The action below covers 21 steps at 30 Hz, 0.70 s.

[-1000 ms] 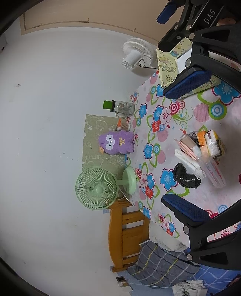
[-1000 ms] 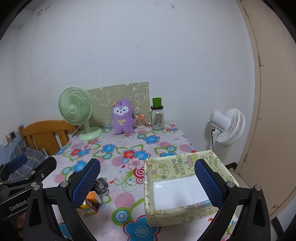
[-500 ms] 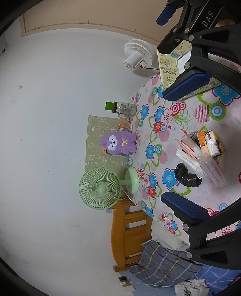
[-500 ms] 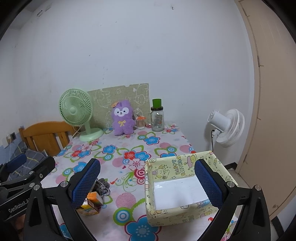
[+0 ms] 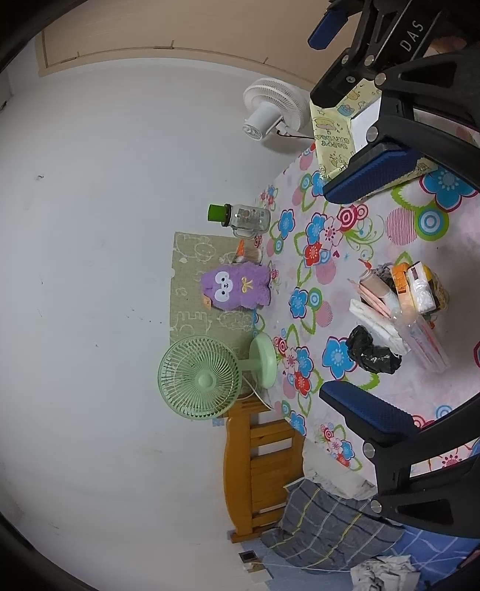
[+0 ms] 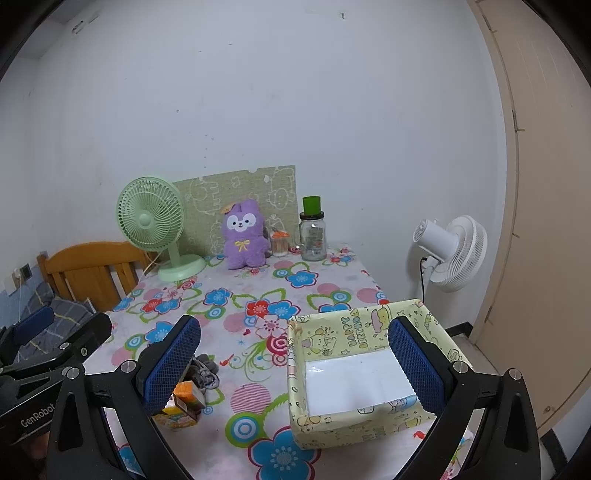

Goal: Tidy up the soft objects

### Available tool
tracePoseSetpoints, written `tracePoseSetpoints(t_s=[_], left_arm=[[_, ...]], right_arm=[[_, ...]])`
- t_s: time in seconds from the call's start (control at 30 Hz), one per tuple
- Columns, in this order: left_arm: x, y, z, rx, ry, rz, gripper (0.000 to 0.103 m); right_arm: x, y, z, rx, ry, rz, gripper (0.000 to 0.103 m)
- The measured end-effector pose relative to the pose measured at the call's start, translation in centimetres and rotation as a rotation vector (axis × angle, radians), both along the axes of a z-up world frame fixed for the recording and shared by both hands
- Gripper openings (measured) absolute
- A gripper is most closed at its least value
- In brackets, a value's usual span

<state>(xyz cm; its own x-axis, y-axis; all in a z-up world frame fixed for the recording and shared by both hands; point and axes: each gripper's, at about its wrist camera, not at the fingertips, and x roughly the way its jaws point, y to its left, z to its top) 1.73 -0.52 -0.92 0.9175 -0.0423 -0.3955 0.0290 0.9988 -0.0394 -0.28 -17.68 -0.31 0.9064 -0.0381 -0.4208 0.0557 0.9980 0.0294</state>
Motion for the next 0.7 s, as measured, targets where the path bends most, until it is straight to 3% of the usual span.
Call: tracePoseSetpoints(t_s=[0.7], left_arm=[[0.17,-0.25,-0.41,0.006,0.001,-0.006,0.097]], right_arm=[[0.22,-0.50,-0.05,0.011,0.012,0.000,0.103]])
